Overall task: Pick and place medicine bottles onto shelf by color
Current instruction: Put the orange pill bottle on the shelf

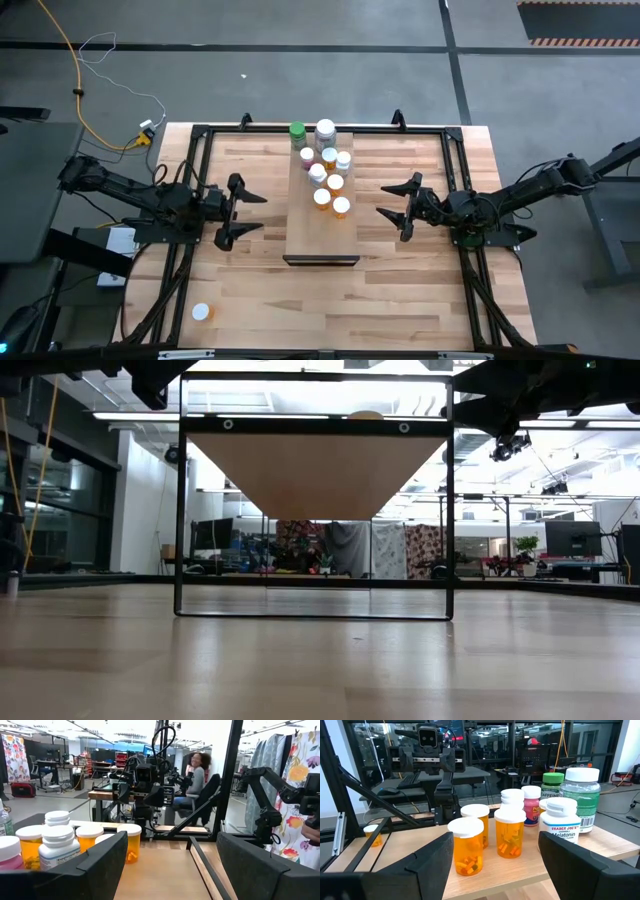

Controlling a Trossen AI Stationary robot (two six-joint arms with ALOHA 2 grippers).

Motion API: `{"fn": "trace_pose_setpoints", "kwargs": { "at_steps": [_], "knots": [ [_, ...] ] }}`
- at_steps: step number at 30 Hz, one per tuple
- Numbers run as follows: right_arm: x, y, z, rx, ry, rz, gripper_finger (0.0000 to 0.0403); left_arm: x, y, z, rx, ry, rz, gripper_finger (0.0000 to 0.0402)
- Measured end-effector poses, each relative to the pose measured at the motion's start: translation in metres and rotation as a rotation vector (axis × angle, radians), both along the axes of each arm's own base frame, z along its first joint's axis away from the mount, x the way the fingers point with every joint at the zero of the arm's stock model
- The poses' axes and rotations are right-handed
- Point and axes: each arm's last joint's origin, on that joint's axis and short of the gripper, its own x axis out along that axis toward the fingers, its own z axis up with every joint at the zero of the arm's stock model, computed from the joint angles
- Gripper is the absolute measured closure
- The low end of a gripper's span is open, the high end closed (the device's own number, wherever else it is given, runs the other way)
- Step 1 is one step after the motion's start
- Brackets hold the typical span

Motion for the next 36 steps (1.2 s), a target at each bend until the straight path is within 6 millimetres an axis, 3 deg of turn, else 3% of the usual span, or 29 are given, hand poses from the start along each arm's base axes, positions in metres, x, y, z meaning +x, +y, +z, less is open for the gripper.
{"fn": "trace_pose_setpoints", "kwargs": {
  "at_steps": [13, 20, 26, 30, 36],
  "knots": [
    [0.0, 0.0, 0.0, -0.001, 0.0, 0.0, 0.0121, 0.0, -0.001, 0.001, 0.001, -0.01, -0.051, 0.0106],
    [0.0, 0.0, 0.0, -0.003, -0.003, -0.001, 0.0121, 0.003, -0.01, 0.021, 0.049, -0.005, -0.182, 0.0106],
    [0.0, 0.0, 0.002, 0.002, -0.021, -0.001, 0.0121, 0.011, -0.026, 0.045, 0.15, 0.205, -0.222, 0.0106],
    [0.0, 0.0, 0.002, 0.006, -0.022, 0.0, 0.0121, 0.015, -0.041, 0.06, 0.081, 0.432, -0.309, 0.0105],
    [0.0, 0.0, 0.002, 0.009, -0.022, 0.0, 0.0121, 0.022, -0.075, 0.062, -0.061, 0.814, -0.317, 0.0105]
  ]
}}
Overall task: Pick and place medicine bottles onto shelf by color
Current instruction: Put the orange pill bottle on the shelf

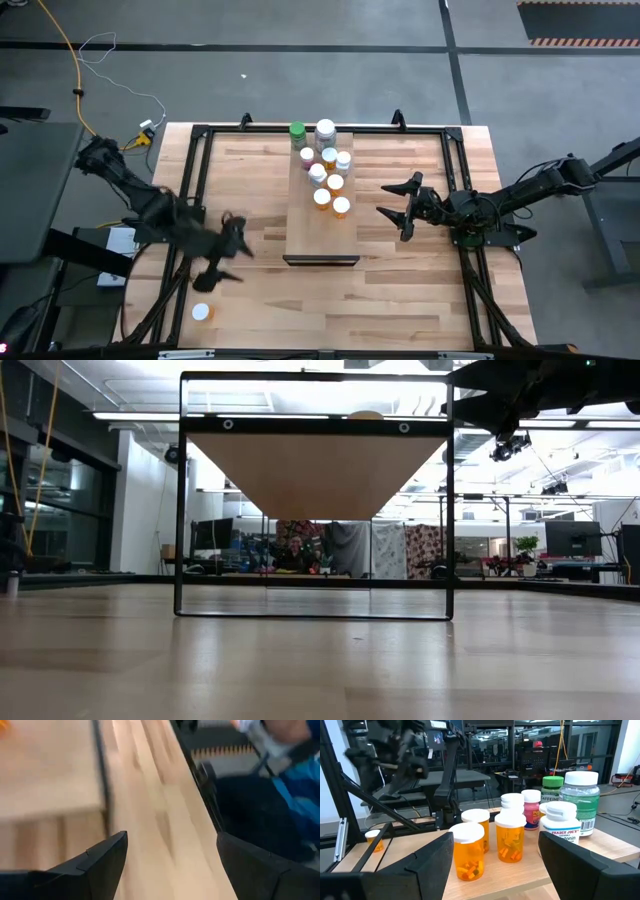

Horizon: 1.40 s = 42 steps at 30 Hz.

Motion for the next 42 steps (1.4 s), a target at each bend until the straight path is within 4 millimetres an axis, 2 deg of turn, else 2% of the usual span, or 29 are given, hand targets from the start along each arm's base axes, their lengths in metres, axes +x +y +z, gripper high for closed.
{"fn": "trace_pose_setpoints", "kwargs": {
  "at_steps": [5, 8, 13, 18, 26, 42],
  "knots": [
    [0.0, 0.0, 0.0, 0.02, -0.002, 0.001, 0.0121, 0.001, -0.044, -0.012, 0.032, 0.308, 0.005, 0.0105],
    [0.0, 0.0, -0.001, 0.019, 0.001, 0.001, 0.0121, -0.003, -0.071, -0.025, 0.077, 0.468, 0.054, 0.0105],
    [0.0, 0.0, -0.001, 0.02, 0.002, 0.001, 0.0121, -0.015, -0.113, -0.054, 0.101, 0.606, 0.103, 0.0105],
    [0.0, 0.0, -0.001, 0.022, 0.001, 0.001, 0.0121, -0.03, -0.139, -0.075, 0.088, 0.695, 0.179, 0.0105],
    [0.0, 0.0, -0.001, 0.058, 0.0, 0.004, 0.0121, -0.043, -0.153, -0.085, 0.051, 0.714, 0.26, 0.0105],
    [0.0, 0.002, -0.003, 0.087, 0.008, 0.059, 0.0121, -0.04, -0.16, -0.109, 0.176, 0.759, 0.243, 0.0105]
  ]
}}
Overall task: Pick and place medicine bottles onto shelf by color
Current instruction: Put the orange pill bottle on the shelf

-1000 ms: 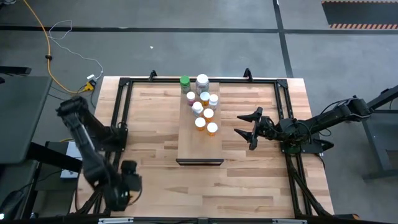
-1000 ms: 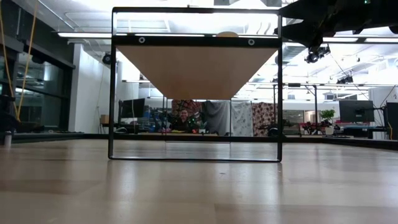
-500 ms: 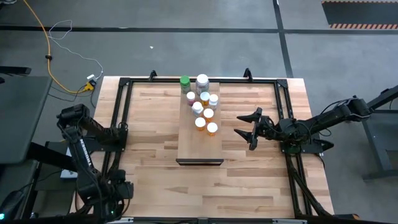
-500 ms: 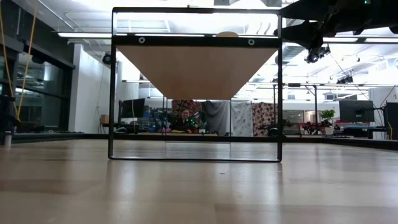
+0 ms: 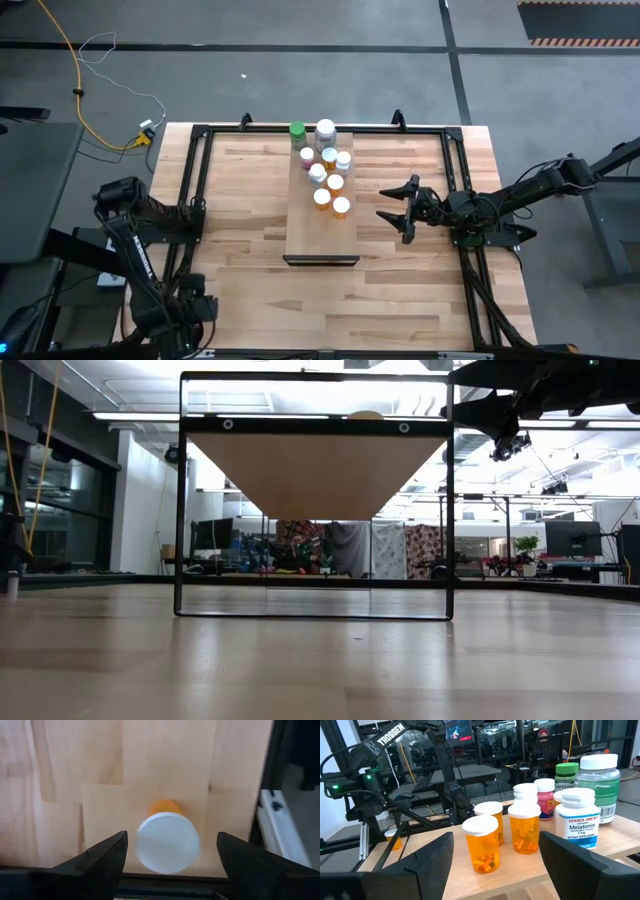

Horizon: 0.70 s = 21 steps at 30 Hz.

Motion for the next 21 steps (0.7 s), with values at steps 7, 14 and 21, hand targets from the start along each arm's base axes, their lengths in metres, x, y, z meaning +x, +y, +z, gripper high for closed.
{"fn": "trace_pose_setpoints", "kwargs": {
  "at_steps": [7, 14, 21],
  "knots": [
    [0.0, 0.0, 0.0, -0.019, 0.003, -0.001, 0.0121, 0.0, -0.001, -0.009, 0.043, 0.044, -0.004, 0.0105],
    [0.0, 0.0, 0.0, -0.02, 0.004, -0.002, 0.0121, 0.0, -0.003, -0.015, 0.043, 0.081, -0.003, 0.0105],
    [0.0, 0.0, 0.0, -0.019, 0.004, -0.004, 0.0121, 0.001, -0.002, -0.015, 0.059, 0.052, -0.006, 0.0105]
  ]
}}
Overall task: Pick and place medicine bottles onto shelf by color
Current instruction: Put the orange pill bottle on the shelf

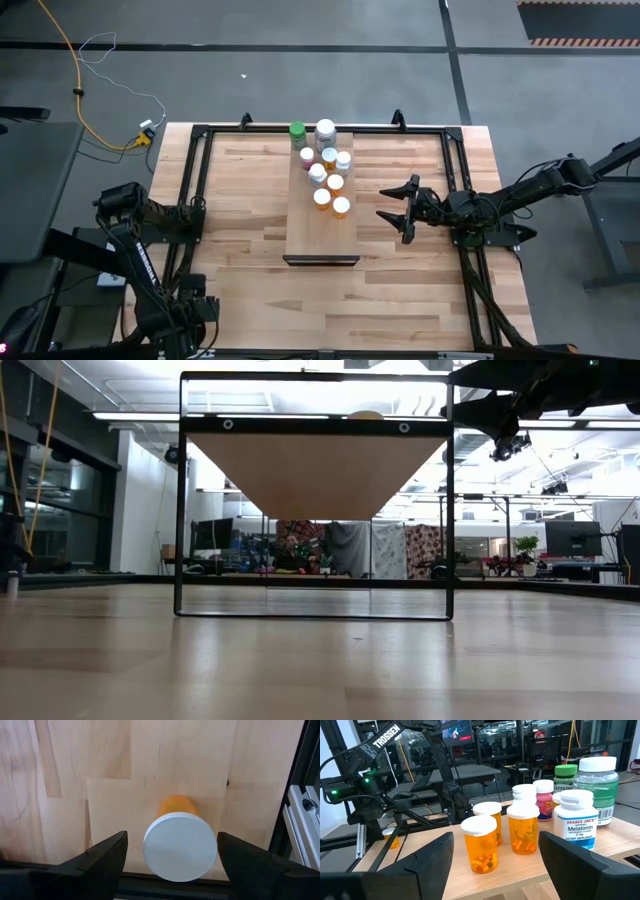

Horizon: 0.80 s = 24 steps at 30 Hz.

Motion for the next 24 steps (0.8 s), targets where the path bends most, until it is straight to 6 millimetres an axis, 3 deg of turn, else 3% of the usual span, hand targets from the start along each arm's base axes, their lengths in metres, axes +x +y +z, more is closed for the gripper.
{"fn": "trace_pose_setpoints", "kwargs": {
  "at_steps": [24],
  "knots": [
    [0.0, 0.0, 0.0, 0.002, 0.0, 0.001, 0.0121, 0.0014, -0.0018, 0.0, -0.013, -0.022, -0.013, 0.0106]
  ]
}}
